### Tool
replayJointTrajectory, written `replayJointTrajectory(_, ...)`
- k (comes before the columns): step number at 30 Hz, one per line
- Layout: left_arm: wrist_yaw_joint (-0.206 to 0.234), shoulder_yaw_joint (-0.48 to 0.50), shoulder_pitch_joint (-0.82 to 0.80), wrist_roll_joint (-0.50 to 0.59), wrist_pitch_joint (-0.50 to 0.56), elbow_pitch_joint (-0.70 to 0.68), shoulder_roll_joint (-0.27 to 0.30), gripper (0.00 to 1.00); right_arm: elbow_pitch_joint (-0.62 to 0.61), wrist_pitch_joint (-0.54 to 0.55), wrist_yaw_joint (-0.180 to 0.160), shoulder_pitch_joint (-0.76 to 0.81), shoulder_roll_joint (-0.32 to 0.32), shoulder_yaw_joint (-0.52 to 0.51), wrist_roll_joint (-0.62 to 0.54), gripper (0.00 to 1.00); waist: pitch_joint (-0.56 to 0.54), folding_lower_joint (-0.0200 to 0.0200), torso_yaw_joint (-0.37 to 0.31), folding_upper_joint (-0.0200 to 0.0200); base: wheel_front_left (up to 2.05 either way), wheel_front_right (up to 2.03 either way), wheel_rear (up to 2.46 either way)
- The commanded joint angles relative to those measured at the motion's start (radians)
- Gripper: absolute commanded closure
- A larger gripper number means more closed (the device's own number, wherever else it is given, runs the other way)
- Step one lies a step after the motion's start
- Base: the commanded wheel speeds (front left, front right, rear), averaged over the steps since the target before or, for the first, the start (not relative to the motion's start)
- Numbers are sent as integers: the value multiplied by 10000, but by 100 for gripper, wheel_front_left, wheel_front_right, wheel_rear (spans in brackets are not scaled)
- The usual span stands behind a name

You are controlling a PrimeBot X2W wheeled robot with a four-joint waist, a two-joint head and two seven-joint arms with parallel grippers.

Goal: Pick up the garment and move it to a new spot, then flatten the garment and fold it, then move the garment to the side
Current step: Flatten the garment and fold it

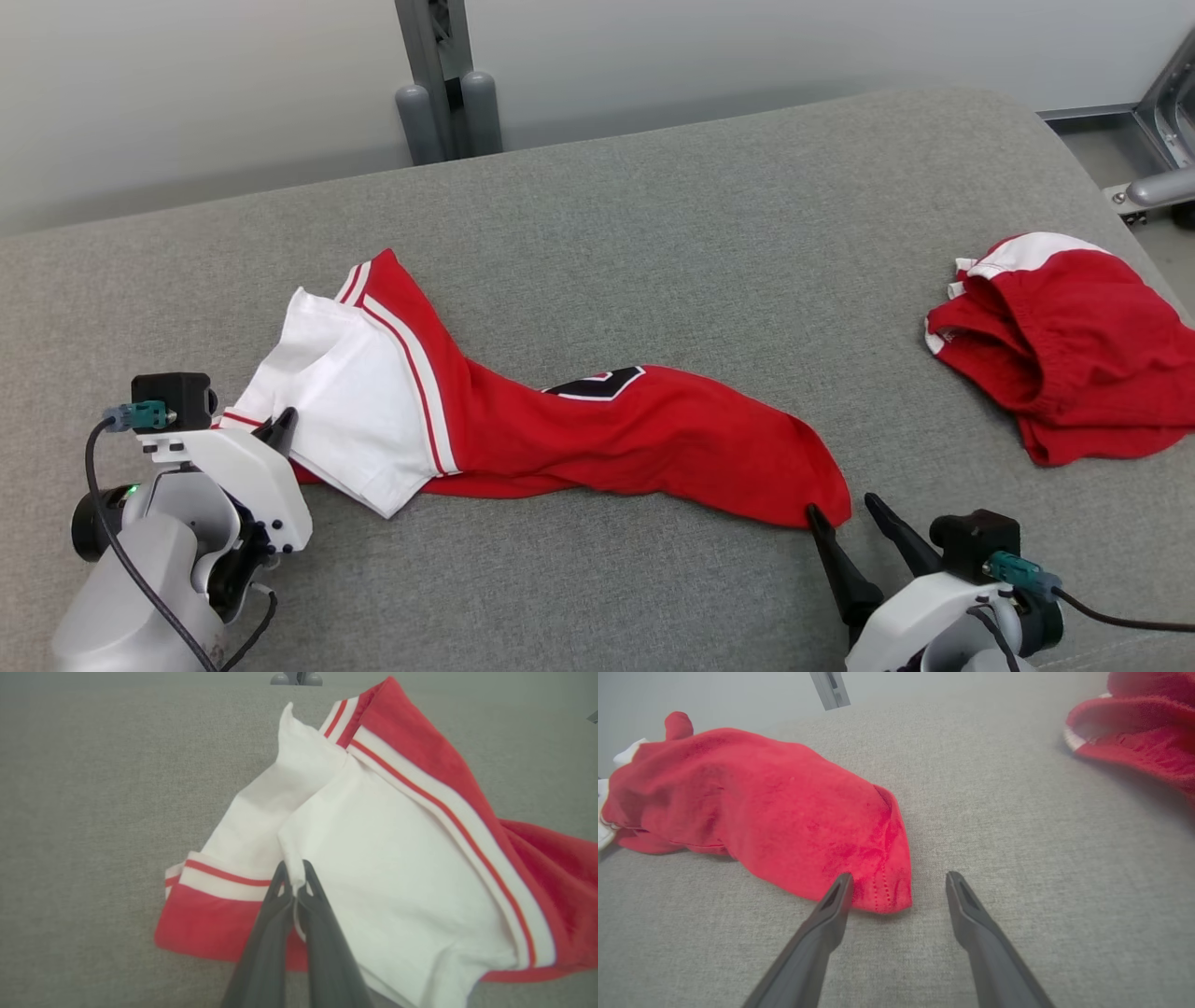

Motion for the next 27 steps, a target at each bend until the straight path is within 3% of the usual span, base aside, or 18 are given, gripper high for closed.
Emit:
replayJointTrajectory(1,-56,-13,-145,-46,-88,24,-20,100,327,-118,-3,-254,-1,142,241,0,6,0,40,0,0,0,0)
replayJointTrajectory(2,-46,-25,-151,-64,-130,28,-46,100,544,-164,-3,-369,19,222,346,0,7,0,65,0,0,0,0)
replayJointTrajectory(3,-45,-33,-165,-83,-179,32,-59,100,776,-164,-3,-464,54,355,520,53,11,0,92,0,0,0,0)
replayJointTrajectory(4,-54,-35,-168,-110,-246,29,-80,100,909,-221,-3,-566,69,464,642,100,11,0,122,0,0,0,0)
replayJointTrajectory(9,39,-38,-149,-23,-735,-151,-54,100,864,-510,-3,-882,-201,756,1227,100,-10,0,224,0,0,0,0)
replayJointTrajectory(15,247,138,-74,-70,-1383,-1010,-2,100,-328,-642,-3,-904,-720,517,1352,100,-147,0,350,0,0,0,0)
replayJointTrajectory(21,990,229,368,227,-1678,-3234,281,100,-2807,-638,-3,-561,-1170,-464,979,100,-516,0,518,0,0,0,0)
replayJointTrajectory(27,2047,609,1129,402,-1607,-6638,549,100,-4679,-639,-3,-577,-1359,-1116,396,100,-894,0,698,0,0,0,0)
